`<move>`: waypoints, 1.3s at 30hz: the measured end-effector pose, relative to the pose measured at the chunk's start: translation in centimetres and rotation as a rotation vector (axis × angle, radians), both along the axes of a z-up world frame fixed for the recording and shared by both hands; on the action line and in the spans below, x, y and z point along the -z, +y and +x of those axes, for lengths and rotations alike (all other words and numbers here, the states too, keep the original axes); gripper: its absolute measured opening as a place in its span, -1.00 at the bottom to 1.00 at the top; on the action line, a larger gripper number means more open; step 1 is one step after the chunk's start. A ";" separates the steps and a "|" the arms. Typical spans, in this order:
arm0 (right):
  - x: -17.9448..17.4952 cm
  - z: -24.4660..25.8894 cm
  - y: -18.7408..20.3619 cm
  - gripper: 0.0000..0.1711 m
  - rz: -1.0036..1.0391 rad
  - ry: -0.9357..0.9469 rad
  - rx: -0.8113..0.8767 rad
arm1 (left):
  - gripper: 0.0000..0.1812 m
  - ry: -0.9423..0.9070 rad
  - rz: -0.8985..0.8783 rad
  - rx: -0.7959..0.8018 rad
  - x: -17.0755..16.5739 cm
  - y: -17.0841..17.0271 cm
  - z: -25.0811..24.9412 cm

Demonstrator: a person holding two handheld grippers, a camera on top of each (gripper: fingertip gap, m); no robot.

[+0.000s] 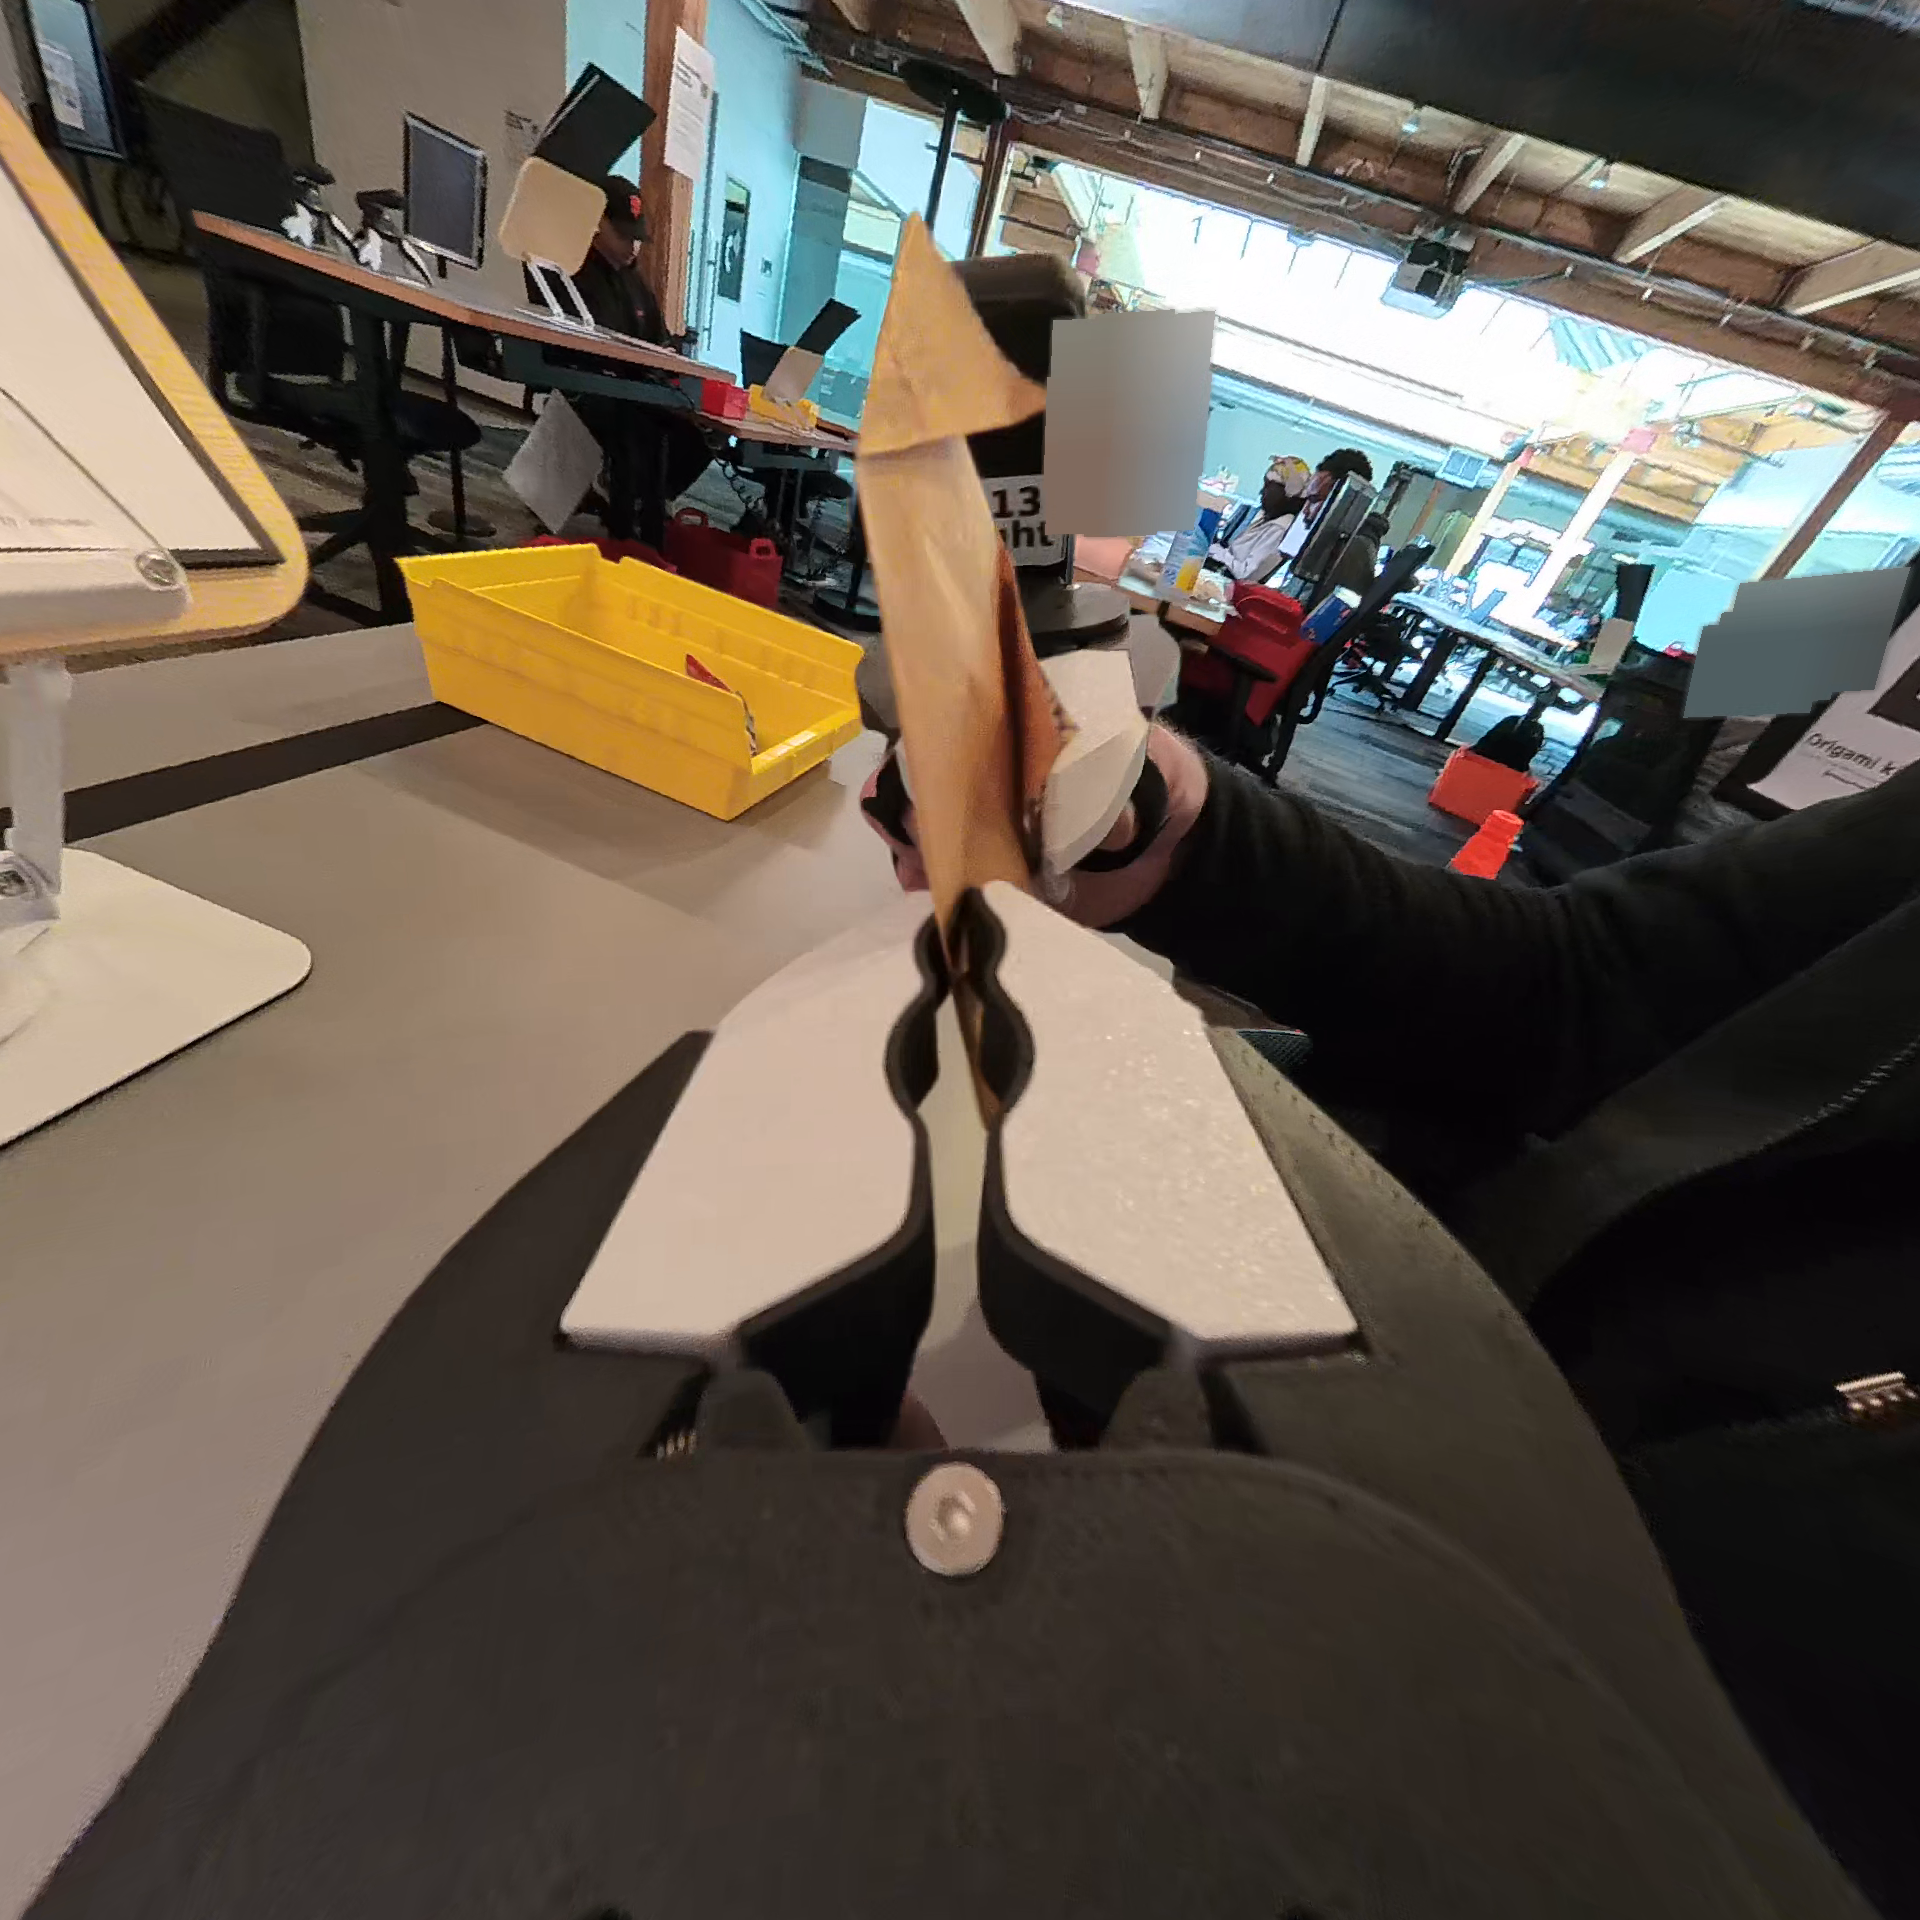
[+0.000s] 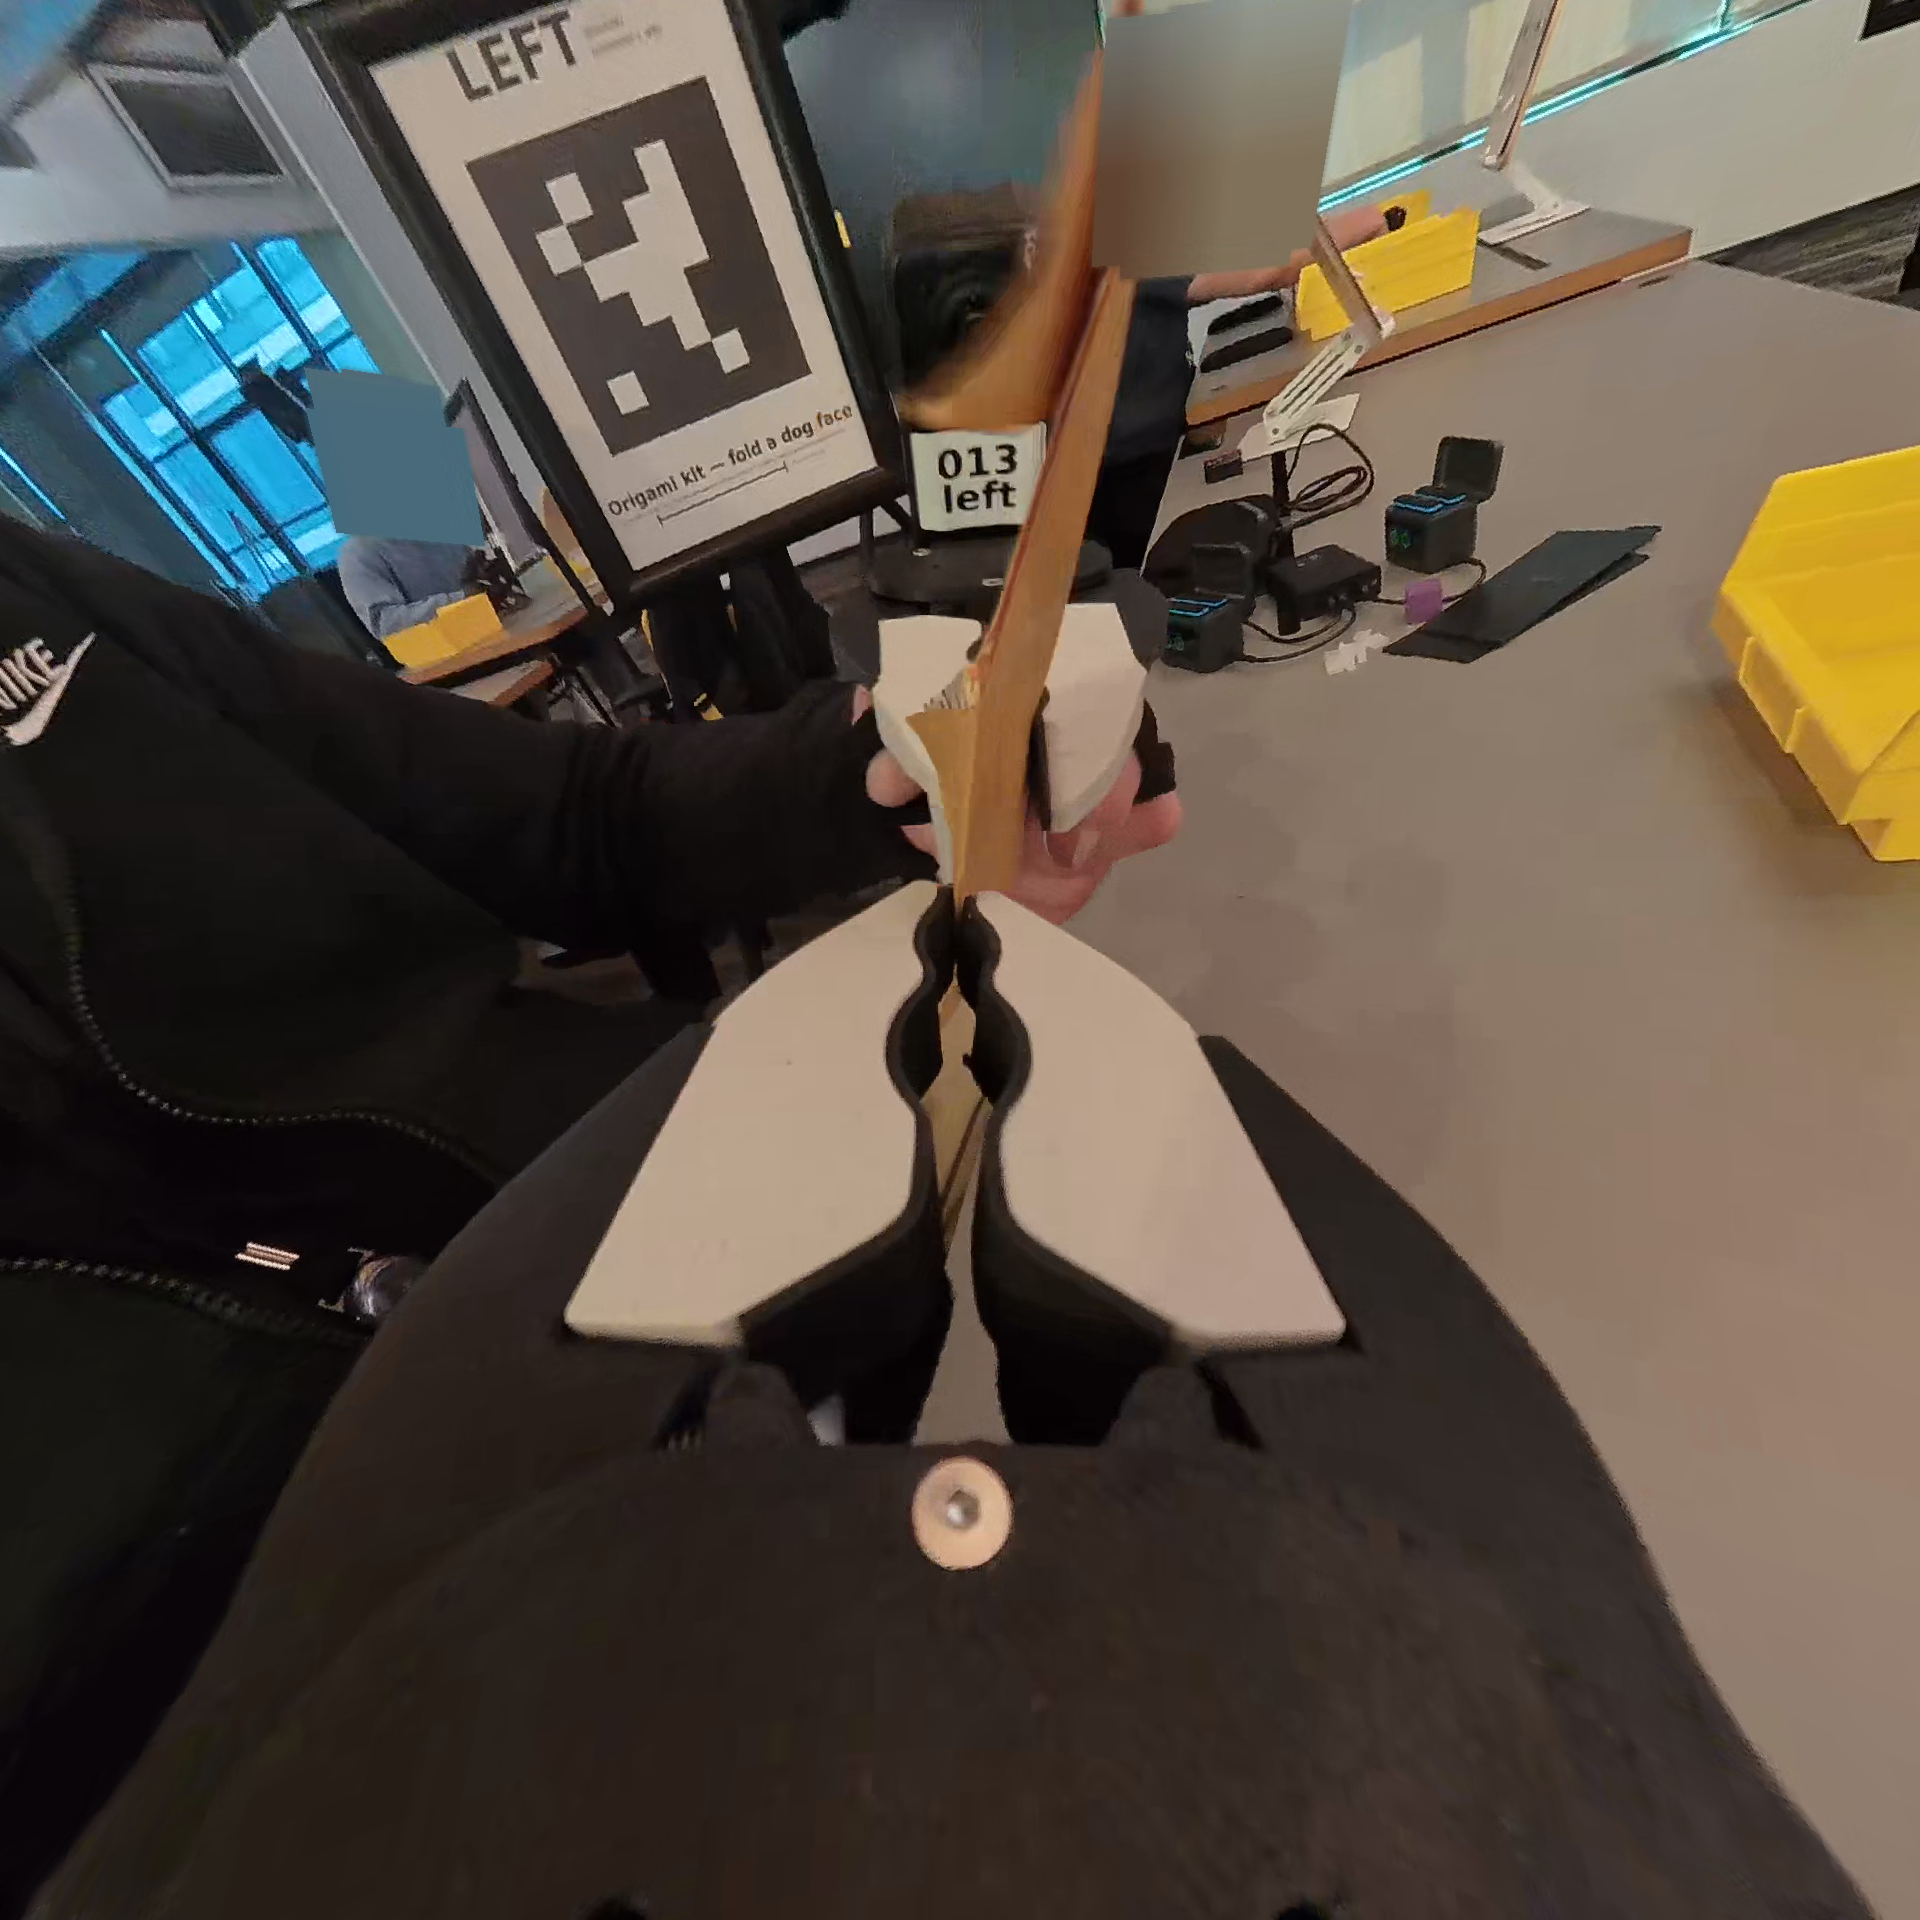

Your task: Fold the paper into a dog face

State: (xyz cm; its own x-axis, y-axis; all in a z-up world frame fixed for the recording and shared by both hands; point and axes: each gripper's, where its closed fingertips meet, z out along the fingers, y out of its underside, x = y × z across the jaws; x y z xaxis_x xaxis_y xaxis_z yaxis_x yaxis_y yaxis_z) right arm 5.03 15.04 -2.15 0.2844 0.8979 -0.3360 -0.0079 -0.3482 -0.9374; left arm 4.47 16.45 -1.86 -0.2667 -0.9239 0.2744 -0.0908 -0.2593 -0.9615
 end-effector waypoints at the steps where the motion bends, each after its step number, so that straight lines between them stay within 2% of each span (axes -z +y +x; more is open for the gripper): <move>1: 0.2 0.0 0.2 -1.00 -0.008 0.003 0.006 | -1.00 0.002 -0.005 0.001 0.2 0.1 0.0; 4: 0.3 0.5 0.7 -0.94 -0.032 0.031 0.029 | -1.00 0.044 0.025 0.017 0.7 0.1 -0.3; 7: -0.4 1.2 0.8 -0.70 -0.031 0.067 0.034 | -1.00 0.106 0.055 0.099 1.4 -0.9 -0.8; 8: -0.3 1.2 0.7 -0.75 -0.015 0.049 0.032 | -1.00 0.129 0.065 0.103 1.8 -1.0 -0.8; 9: 0.0 1.0 0.5 -0.92 -0.001 0.024 0.026 | -1.00 0.149 0.067 0.106 2.1 -1.1 -0.7; 10: 0.4 0.8 0.4 -0.97 0.002 -0.007 0.026 | -1.00 0.151 0.066 0.101 2.2 -1.0 -0.6; 14: 0.6 0.5 0.6 -1.00 -0.005 -0.037 0.036 | -0.89 0.101 0.032 0.023 1.6 0.4 -0.3; 17: 1.1 0.3 0.7 -1.00 0.003 -0.079 0.050 | -0.99 0.100 0.057 -0.014 1.5 1.0 -0.3; 21: 1.4 0.4 0.8 -0.99 -0.010 -0.089 0.058 | -1.00 0.157 0.078 -0.058 2.0 1.3 0.1; 23: 1.5 0.7 1.0 -0.88 -0.053 -0.067 0.058 | -1.00 0.203 0.085 -0.036 2.6 1.2 -0.2; 24: 1.5 1.1 1.2 -0.56 -0.072 -0.052 0.065 | -1.00 0.237 0.100 -0.037 3.0 1.3 -0.3; 25: 1.4 1.5 1.1 -0.44 -0.075 -0.058 0.065 | -1.00 0.271 0.112 -0.020 3.5 1.2 -0.5; 30: 1.7 3.0 0.7 -0.27 0.047 -0.279 0.129 | -1.00 0.411 0.214 0.060 5.2 -0.3 -1.1; 33: 1.9 1.9 0.1 -0.31 0.127 -0.423 0.125 | -1.00 0.476 0.324 0.099 6.2 -1.7 -1.2; 36: 4.0 1.0 -0.3 -0.52 0.167 -0.661 0.097 | -1.00 0.493 0.372 0.131 6.5 -2.9 -1.0; 39: 5.5 0.1 -1.2 -0.74 0.159 -0.754 0.029 | -1.00 0.498 0.419 0.145 6.8 -3.6 -0.9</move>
State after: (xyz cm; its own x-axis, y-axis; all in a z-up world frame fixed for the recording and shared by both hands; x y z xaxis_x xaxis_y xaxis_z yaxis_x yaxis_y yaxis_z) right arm 5.12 13.87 -7.64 0.4090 0.9080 0.0903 0.6458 -0.2181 -0.7317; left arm 3.53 12.88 -8.65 -0.3308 -0.9434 0.0227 -0.5563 0.1755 -0.8122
